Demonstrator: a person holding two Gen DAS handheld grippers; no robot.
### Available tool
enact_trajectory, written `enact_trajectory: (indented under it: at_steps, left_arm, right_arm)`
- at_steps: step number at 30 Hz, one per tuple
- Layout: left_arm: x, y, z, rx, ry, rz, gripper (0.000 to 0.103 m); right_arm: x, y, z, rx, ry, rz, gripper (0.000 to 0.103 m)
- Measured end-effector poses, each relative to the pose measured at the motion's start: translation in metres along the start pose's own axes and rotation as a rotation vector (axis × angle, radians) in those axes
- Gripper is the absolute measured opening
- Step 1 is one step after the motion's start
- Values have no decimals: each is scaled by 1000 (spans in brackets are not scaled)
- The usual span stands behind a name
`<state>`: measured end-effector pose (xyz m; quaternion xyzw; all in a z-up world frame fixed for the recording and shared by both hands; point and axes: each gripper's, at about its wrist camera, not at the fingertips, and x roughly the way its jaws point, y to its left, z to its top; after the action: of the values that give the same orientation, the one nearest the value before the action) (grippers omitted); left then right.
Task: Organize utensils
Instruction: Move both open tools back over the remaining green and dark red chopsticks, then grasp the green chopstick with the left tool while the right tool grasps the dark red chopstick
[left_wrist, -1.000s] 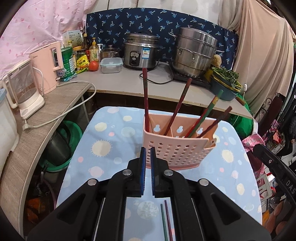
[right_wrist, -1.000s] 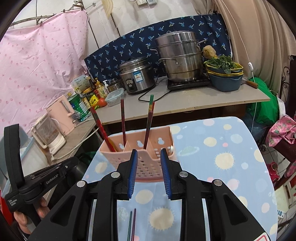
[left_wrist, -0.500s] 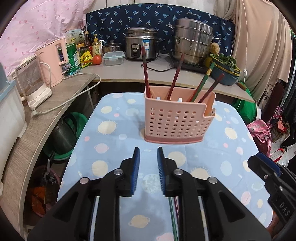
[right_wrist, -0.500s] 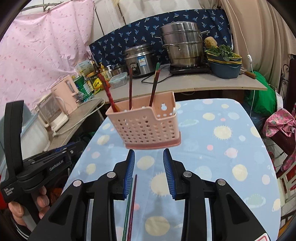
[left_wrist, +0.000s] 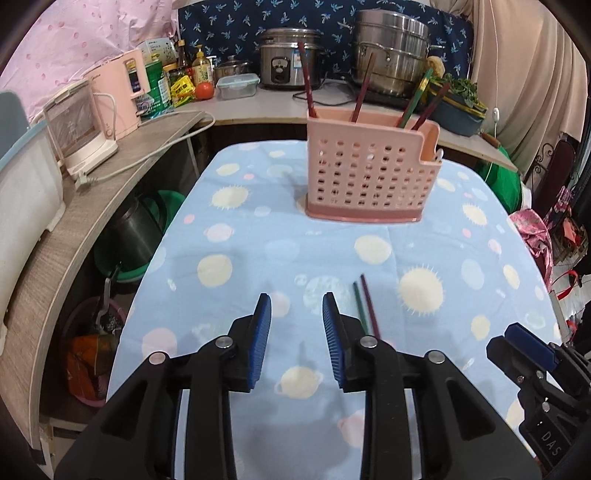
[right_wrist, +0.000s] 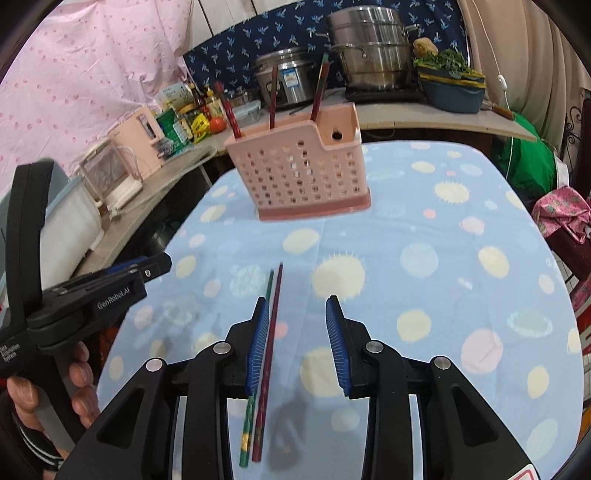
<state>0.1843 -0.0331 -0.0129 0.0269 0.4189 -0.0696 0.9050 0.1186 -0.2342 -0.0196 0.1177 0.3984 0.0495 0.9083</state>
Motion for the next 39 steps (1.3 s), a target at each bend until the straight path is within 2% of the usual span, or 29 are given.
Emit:
enact_trajectory:
  at_steps: [7, 13, 17, 27, 33, 39]
  left_arm:
    - [7, 9, -37, -3, 57, 16, 28]
    - [10, 9, -63, 1, 101, 12, 28]
    - [10, 8, -75, 3, 116, 10, 40]
    - [9, 9, -99, 13, 153, 10, 47]
    - [7, 7, -105, 17, 164, 6, 48]
    - [5, 4, -109, 26, 173, -5, 49]
  right_arm:
    - [11, 2, -47, -5, 85, 0, 32]
    - [18, 10, -74, -20, 142, 14, 32]
    - [21, 18, -87, -36, 167, 19, 32]
    - [28, 31, -102, -85, 195, 13, 32]
    - [32, 31, -107, -104, 196, -8, 27]
    - [30, 30, -110, -138, 181, -51, 13]
